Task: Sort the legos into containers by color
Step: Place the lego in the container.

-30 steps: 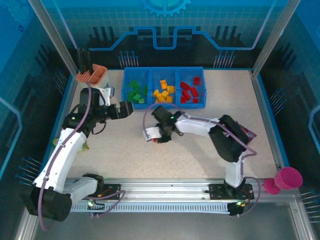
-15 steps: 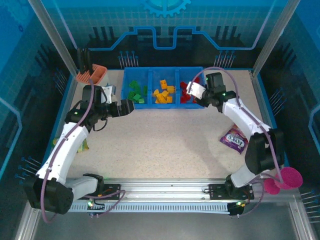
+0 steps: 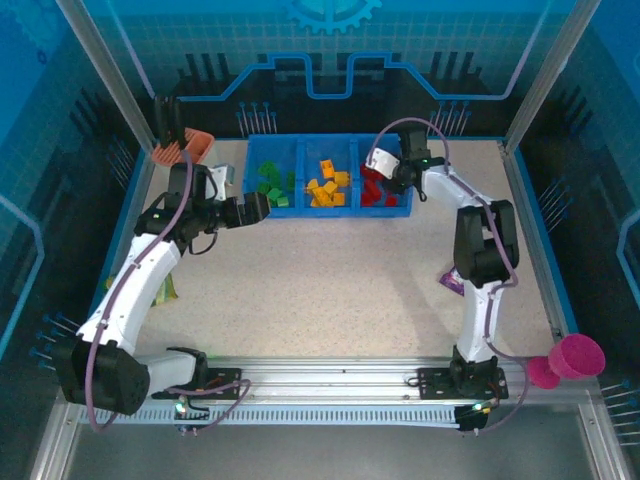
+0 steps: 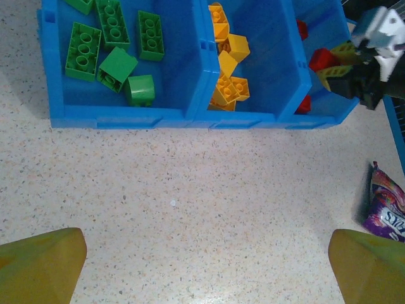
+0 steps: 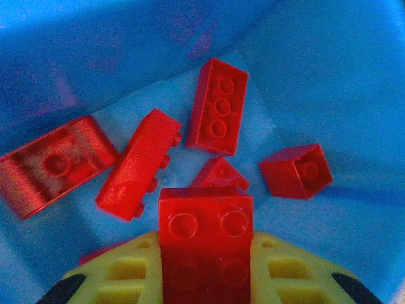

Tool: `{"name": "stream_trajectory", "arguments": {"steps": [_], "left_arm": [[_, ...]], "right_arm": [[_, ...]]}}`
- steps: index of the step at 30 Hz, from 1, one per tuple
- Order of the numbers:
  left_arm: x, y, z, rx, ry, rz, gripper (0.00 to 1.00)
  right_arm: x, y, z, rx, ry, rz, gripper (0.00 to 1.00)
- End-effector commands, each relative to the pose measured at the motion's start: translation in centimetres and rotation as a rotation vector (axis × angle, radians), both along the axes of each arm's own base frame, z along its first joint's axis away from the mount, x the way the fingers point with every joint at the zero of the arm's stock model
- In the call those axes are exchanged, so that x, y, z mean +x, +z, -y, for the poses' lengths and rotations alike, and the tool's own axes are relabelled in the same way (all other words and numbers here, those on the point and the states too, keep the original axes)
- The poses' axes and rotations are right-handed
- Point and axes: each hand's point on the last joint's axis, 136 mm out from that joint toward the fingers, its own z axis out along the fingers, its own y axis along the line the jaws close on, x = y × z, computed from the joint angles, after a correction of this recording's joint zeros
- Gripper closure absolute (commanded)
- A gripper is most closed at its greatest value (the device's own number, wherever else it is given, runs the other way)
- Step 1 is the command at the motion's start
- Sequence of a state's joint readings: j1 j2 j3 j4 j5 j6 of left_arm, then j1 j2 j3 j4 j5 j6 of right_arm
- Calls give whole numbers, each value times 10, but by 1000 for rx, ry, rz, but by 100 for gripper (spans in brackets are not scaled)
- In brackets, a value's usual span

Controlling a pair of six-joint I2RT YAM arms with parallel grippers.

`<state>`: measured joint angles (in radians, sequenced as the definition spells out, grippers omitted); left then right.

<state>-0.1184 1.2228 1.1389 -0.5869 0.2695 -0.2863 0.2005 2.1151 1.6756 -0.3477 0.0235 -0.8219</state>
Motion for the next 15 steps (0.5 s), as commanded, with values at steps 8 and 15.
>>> {"name": "stream_trajectory", "arguments": {"steps": [8, 15], "left_arm": [[11, 5, -7, 18, 29, 4, 1], [13, 7, -10, 19, 50, 10, 1]], "right_arm": [[24, -19, -27, -16, 44, -8, 70], [16, 16, -31, -3, 46, 45, 45]]}}
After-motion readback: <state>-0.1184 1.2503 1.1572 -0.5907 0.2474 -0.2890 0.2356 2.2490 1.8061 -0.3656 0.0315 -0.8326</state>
